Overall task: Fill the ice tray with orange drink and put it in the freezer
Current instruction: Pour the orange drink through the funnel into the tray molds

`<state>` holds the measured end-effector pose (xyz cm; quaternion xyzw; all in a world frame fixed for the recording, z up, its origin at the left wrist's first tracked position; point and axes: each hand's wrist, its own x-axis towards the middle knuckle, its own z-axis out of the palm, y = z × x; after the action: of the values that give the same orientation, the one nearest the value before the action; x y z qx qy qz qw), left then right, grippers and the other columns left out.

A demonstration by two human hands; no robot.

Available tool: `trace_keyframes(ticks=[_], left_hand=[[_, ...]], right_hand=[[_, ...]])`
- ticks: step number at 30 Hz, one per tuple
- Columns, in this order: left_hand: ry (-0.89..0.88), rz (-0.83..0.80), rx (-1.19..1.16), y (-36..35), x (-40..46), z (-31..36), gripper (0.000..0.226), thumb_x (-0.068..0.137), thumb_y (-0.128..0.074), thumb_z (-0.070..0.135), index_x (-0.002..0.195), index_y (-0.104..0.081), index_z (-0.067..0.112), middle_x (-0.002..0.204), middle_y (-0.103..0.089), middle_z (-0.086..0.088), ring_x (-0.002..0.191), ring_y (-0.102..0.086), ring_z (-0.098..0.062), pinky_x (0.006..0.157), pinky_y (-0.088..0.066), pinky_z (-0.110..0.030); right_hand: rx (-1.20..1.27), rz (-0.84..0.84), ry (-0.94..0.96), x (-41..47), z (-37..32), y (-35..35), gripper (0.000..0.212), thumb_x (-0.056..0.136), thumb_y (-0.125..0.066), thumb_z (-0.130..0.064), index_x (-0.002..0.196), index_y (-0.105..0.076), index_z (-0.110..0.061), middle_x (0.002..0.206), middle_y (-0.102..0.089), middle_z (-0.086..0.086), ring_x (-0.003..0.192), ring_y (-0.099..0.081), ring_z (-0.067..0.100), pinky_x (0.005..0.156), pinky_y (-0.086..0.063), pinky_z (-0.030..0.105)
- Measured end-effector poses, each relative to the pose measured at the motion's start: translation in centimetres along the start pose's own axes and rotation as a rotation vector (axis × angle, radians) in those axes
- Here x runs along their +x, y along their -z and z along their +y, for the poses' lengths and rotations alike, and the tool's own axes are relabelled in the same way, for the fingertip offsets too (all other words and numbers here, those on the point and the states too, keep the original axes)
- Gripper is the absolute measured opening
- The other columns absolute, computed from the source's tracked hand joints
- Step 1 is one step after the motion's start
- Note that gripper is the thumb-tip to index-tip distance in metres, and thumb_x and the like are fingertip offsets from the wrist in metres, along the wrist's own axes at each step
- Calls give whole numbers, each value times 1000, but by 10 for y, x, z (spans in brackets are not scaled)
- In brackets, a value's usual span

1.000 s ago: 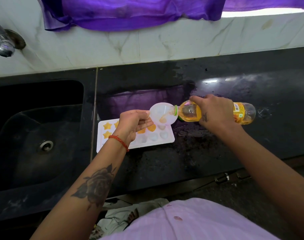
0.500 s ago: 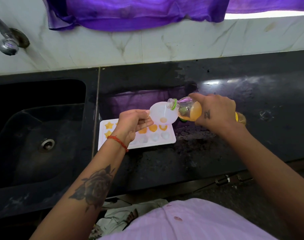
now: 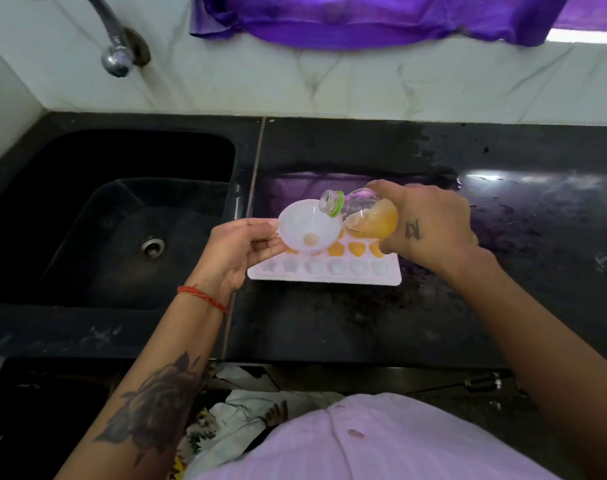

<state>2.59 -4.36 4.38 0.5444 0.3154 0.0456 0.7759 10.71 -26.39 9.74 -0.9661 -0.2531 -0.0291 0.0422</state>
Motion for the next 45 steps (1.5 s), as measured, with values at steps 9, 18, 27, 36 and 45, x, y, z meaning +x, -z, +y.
trace_keyframes(ticks=[9, 18, 27, 36, 45], left_hand=[[-13, 151, -28, 59, -12, 0, 7, 85, -59, -2, 85, -65, 0, 65, -73, -7, 64, -72, -16, 55, -56, -22], [24, 132, -29, 58, -4, -7, 5, 83, -62, -4, 83, -66, -2, 64, -73, -9, 62, -72, -17, 54, -57, -23], [41, 131, -16, 57, -2, -9, 4, 82, -64, -3, 82, -67, 0, 66, -73, -9, 64, -72, -18, 54, -57, -23], [47, 152, 2, 55, -3, -7, 5, 83, -63, -2, 82, -67, 1, 67, -73, -8, 64, -72, -17, 54, -57, -23], [50, 155, -4, 56, -3, -8, 5, 84, -63, -2, 82, -67, 1, 69, -73, -10, 65, -72, -17, 55, -57, -24]], right_hand=[[19, -30, 121, 18, -47, -14, 74, 66, -78, -35, 130, -42, -43, 104, -64, -1, 94, -59, 28, 65, -32, 30], [-79, 6, 147, 21, -61, -25, 68, 67, -77, -30, 125, -45, -41, 96, -64, -1, 87, -61, 30, 60, -28, 30], [-205, 54, 183, 19, -57, -27, 55, 75, -68, -19, 124, -48, -33, 97, -63, 4, 85, -62, 33, 59, -28, 31], [-251, 40, 189, 20, -57, -29, 53, 82, -63, -19, 130, -45, -34, 105, -62, 7, 92, -61, 33, 63, -31, 32], [-269, 61, 197, 25, -58, -32, 52, 82, -63, -18, 129, -46, -33, 101, -61, 7, 89, -61, 34, 63, -33, 32]])
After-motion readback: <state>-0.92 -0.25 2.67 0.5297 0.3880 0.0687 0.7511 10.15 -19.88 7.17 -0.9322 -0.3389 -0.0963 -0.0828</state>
